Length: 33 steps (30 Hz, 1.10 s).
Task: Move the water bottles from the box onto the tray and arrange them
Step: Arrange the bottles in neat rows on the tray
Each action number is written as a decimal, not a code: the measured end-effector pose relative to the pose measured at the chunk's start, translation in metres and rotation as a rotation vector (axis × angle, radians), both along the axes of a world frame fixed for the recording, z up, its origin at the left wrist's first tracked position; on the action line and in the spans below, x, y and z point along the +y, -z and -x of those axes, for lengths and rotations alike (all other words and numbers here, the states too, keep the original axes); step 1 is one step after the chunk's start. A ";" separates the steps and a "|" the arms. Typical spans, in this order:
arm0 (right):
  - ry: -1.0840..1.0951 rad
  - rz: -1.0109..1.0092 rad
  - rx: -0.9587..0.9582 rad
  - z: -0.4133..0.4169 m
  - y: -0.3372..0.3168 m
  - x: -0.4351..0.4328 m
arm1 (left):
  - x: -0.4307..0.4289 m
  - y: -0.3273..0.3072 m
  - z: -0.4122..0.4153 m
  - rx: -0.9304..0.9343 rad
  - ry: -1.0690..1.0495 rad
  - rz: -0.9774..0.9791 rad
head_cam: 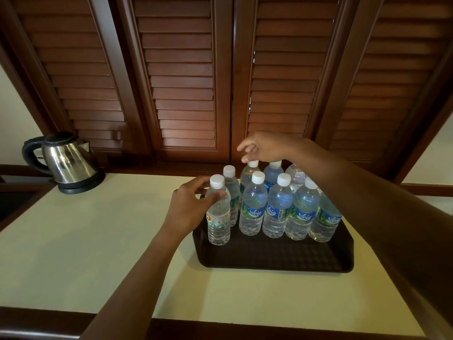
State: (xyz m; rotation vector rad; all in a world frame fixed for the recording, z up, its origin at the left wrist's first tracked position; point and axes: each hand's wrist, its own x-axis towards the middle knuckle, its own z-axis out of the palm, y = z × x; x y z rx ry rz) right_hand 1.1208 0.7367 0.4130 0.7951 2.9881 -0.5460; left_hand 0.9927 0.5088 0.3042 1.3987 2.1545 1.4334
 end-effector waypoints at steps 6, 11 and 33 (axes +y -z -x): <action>-0.146 0.035 -0.050 0.017 0.005 -0.037 | -0.001 0.000 -0.001 -0.006 -0.003 -0.031; -0.177 -0.156 0.037 0.024 0.021 -0.040 | -0.002 0.001 0.004 0.032 0.000 -0.055; -0.068 -0.042 0.018 0.046 0.015 -0.010 | 0.055 -0.001 0.017 0.064 0.107 -0.016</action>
